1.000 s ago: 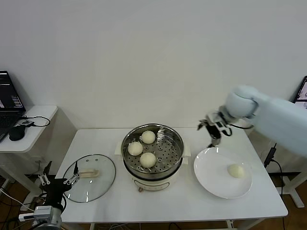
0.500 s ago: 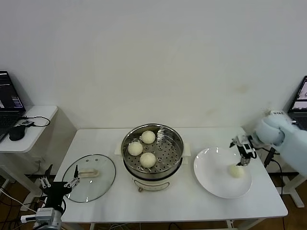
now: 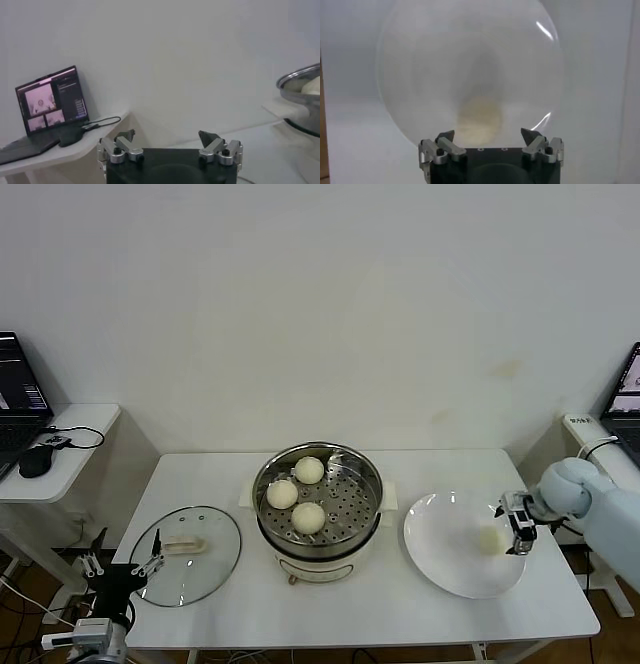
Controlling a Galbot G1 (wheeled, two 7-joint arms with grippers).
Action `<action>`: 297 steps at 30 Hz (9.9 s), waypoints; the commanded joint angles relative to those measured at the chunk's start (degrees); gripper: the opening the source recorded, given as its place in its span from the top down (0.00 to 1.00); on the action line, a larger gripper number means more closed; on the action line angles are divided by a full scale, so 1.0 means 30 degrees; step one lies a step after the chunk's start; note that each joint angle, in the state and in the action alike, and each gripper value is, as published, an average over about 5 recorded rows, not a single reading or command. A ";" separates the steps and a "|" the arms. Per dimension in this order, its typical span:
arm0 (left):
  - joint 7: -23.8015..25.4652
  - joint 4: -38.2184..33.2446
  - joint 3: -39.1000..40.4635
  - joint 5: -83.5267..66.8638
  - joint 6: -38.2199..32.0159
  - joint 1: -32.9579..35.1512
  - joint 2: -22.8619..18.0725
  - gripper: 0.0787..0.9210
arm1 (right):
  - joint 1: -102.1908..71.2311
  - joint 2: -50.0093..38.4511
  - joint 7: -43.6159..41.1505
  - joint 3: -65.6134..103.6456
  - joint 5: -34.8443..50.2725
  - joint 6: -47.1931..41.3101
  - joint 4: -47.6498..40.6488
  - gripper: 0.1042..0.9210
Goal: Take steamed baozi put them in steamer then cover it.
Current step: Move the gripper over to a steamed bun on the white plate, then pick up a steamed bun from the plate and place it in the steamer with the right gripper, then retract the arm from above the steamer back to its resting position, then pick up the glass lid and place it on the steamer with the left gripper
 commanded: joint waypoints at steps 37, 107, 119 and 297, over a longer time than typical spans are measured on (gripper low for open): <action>-0.0019 0.0162 0.0101 -0.0042 -0.0033 -0.0174 -0.0242 0.12 | 1.0257 -0.0876 -0.0909 -0.6816 0.6538 -0.2504 0.4039 0.35; -0.0029 0.0677 -0.0376 -0.0690 -0.0238 -0.0293 -0.0079 0.12 | 0.8155 0.2350 1.6740 -0.6033 1.7576 -0.6033 0.8724 0.12; -0.0295 0.1334 0.0232 0.0025 -0.0494 -0.0195 0.0011 0.12 | -1.3266 0.3688 2.0313 1.3368 1.1801 0.2937 0.9980 0.12; 0.7944 0.1198 1.2557 2.4899 0.6558 -1.2038 0.2510 0.93 | -2.5896 1.6559 2.0007 2.2264 0.1194 0.9577 0.9004 0.12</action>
